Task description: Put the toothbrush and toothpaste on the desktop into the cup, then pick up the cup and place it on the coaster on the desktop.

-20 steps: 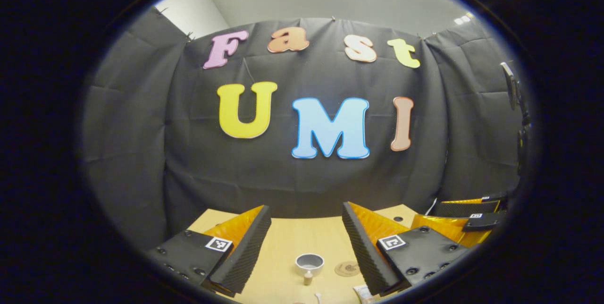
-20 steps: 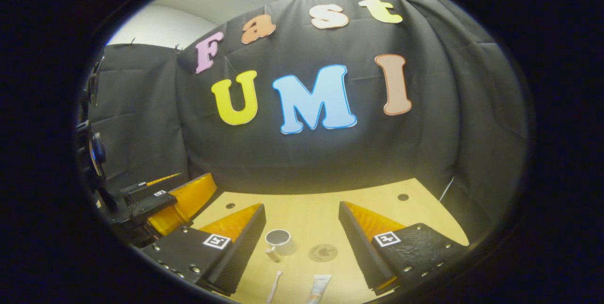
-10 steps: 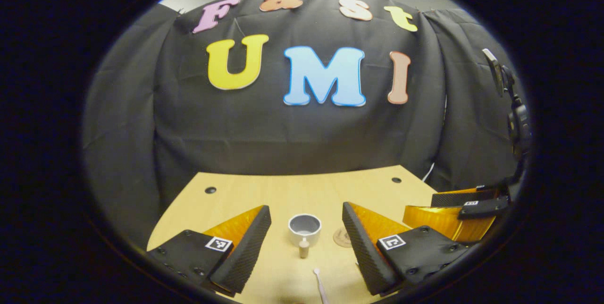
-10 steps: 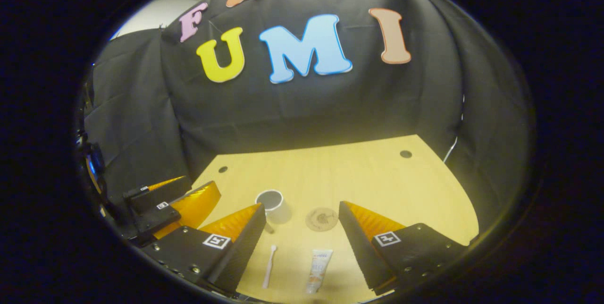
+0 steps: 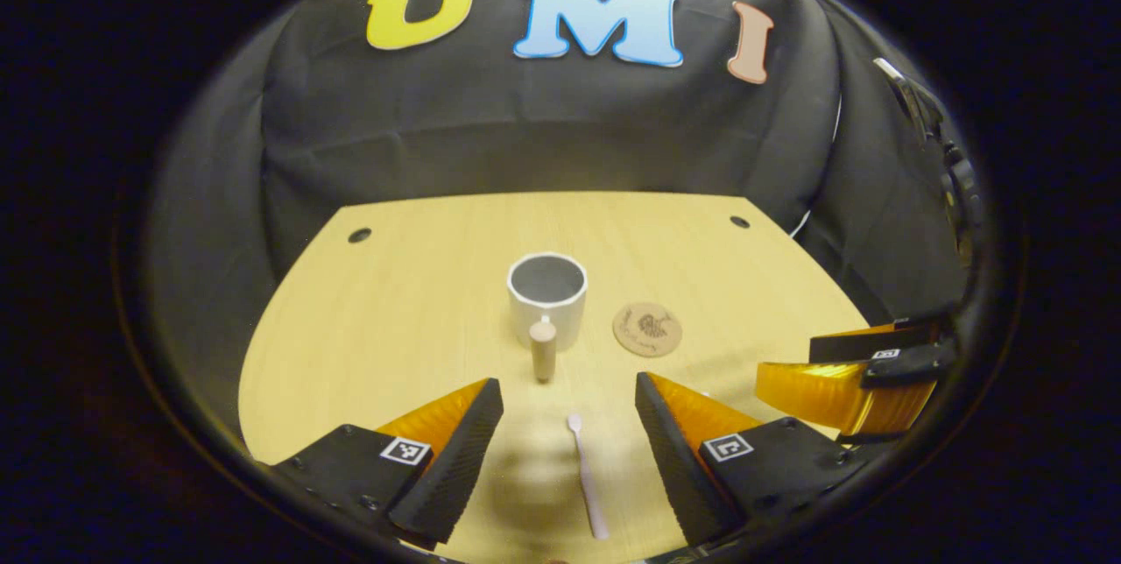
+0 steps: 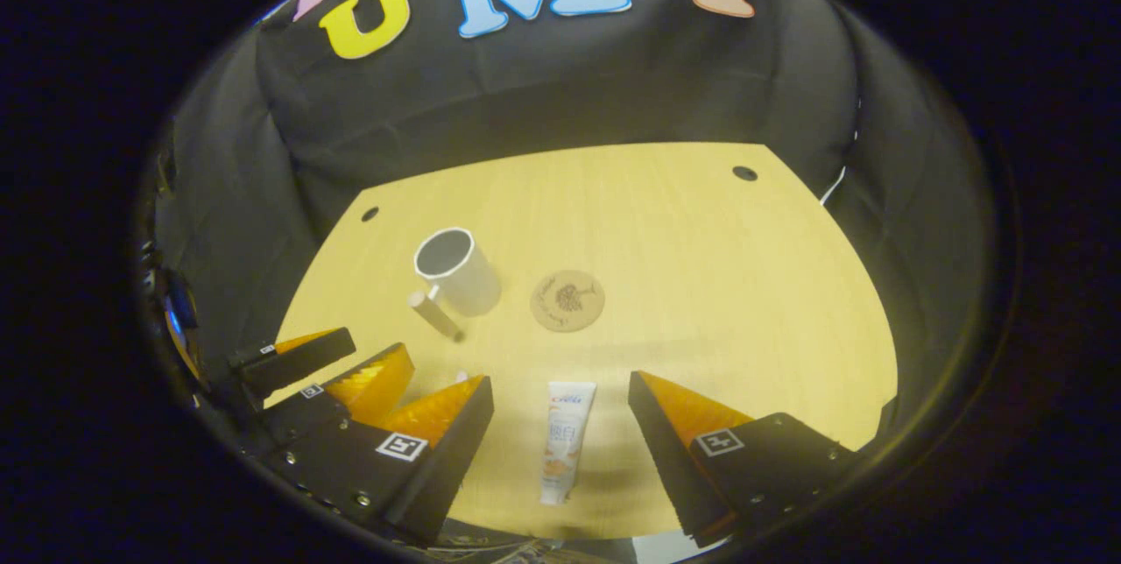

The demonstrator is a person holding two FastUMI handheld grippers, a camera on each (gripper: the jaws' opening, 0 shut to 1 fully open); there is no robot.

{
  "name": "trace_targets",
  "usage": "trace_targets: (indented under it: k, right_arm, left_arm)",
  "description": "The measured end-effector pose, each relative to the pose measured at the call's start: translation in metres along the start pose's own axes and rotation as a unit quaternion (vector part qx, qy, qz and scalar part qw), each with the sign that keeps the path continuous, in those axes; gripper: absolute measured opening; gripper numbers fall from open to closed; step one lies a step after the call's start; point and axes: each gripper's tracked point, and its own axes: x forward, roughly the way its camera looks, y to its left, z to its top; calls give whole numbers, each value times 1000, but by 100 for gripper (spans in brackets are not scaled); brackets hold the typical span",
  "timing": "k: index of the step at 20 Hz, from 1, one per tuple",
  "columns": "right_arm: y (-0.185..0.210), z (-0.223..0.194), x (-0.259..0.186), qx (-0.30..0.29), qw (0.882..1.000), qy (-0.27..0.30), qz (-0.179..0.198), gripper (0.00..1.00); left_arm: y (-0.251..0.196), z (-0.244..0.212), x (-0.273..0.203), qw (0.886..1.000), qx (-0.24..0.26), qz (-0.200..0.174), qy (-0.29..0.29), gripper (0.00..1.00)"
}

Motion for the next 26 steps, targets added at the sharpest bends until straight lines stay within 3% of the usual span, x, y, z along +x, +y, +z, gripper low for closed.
trace_targets:
  k: [5, 11, 12, 14, 15, 16, 20, 21, 26]
  right_arm:
    - [-1, -39, 25, 7, 997, 73, 3, 95]
    - [-6, -85, 50, 19, 988, 153, 0, 95]
    - [-8, -91, 53, 17, 987, 162, -3, 95]
    - [-12, -97, 58, 12, 985, 174, -9, 95]
    - [-13, -99, 61, 8, 984, 179, -12, 95]
    - [-12, -101, 63, 5, 983, 182, -14, 95]
    - [-12, -112, 72, -12, 979, 201, -18, 95]
    - [-12, -114, 72, -16, 978, 205, -19, 95]
    - [-18, -123, 78, -30, 976, 213, -34, 95]
  left_arm:
    - [-5, -62, 22, 995, -16, -11, 101, 100]
    - [-2, -109, 38, 985, -15, -2, 170, 99]
    - [-2, -113, 40, 984, -15, -1, 178, 94]
    - [0, -123, 43, 981, -12, 3, 194, 99]
    - [1, -127, 45, 980, -11, 6, 200, 94]
    - [1, -129, 46, 979, -9, 7, 205, 99]
    - [6, -141, 49, 974, -1, 22, 225, 95]
    - [9, -143, 51, 974, 7, 29, 226, 99]
    - [8, -142, 54, 973, 21, 35, 225, 100]
